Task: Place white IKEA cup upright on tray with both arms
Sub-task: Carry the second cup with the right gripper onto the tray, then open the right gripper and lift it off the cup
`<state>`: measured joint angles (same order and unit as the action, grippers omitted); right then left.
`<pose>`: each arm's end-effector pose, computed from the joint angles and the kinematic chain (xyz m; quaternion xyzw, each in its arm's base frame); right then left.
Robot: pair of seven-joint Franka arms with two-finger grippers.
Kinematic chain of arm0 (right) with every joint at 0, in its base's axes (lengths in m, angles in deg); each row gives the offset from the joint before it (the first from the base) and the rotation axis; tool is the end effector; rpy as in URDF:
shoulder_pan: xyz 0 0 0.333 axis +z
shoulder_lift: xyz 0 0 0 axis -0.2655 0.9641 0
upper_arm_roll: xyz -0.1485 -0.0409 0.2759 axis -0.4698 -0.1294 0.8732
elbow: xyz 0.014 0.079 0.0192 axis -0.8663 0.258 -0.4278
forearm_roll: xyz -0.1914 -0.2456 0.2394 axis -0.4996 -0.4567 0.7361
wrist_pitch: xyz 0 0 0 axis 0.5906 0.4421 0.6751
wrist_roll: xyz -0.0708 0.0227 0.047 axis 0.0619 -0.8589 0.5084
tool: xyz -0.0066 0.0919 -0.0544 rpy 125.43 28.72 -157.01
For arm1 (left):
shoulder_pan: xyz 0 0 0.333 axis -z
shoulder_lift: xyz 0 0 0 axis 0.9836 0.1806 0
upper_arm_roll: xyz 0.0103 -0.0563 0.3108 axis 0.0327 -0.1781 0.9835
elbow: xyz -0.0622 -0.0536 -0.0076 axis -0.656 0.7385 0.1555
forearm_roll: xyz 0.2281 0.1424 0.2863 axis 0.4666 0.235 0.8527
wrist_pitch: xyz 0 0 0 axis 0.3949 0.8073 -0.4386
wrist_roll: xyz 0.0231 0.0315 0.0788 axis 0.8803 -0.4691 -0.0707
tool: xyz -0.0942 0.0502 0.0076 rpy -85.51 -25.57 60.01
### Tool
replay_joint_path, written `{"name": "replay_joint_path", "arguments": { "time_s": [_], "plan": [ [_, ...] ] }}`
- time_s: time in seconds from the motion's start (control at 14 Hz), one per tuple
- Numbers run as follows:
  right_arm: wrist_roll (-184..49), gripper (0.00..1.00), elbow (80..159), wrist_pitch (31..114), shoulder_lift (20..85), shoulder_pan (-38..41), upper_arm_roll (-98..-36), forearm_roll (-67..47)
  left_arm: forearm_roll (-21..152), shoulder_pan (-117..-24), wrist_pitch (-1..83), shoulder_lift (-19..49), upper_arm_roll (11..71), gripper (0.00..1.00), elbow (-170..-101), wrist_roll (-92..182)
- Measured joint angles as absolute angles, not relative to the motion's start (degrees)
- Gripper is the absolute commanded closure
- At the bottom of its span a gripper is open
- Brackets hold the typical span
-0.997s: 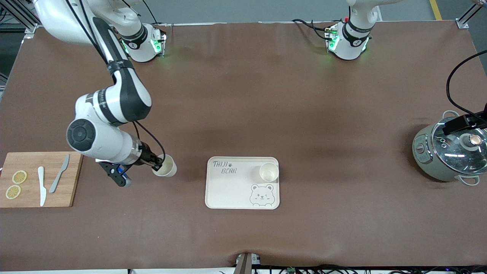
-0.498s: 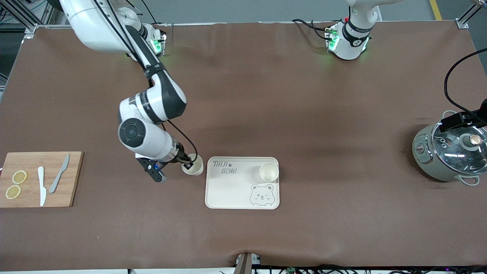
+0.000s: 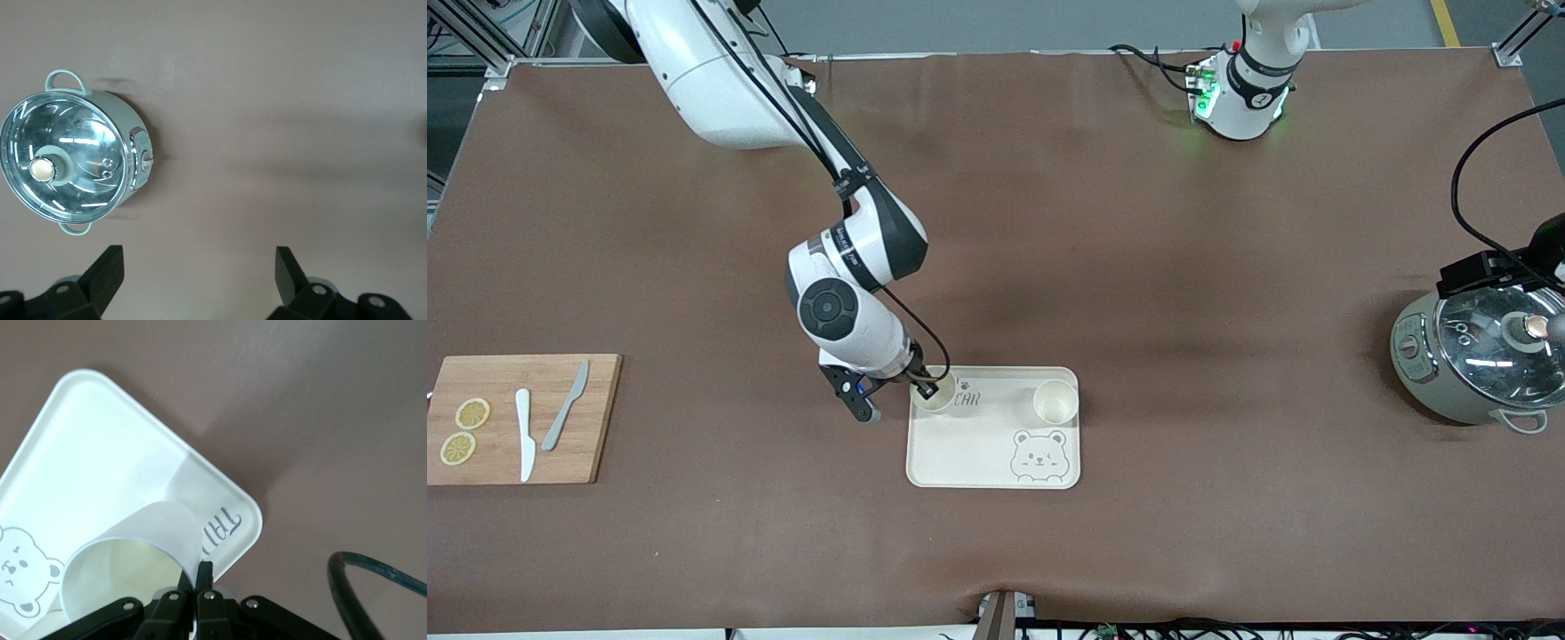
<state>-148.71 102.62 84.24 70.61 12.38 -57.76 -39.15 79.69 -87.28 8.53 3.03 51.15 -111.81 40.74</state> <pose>0.6261 0.3770 0.2713 -0.9022 0.4238 0.0428 0.0675 0.6151 0.0173 0.5938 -0.9984 -0.0218 0.0413 0.0307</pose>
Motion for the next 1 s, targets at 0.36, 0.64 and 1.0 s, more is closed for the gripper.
{"name": "replay_joint_path", "arguments": {
  "time_s": [0.36,0.64,1.0],
  "plan": [
    [-148.84,1.00,102.44,87.81,73.14,12.81,-58.06,-39.52,79.69,-87.18,7.04,1.85,48.73,0.00,-112.06,41.57],
    [-148.84,0.18,102.38,88.10,73.69,12.70,-58.72,-40.05,78.53,-87.18,6.99,-2.65,48.11,0.00,-115.35,41.91],
    [-148.84,0.00,101.45,88.08,73.73,12.24,-59.32,-40.38,76.18,-87.22,10.23,-8.85,48.09,0.00,-123.30,41.92]
  ]
}}
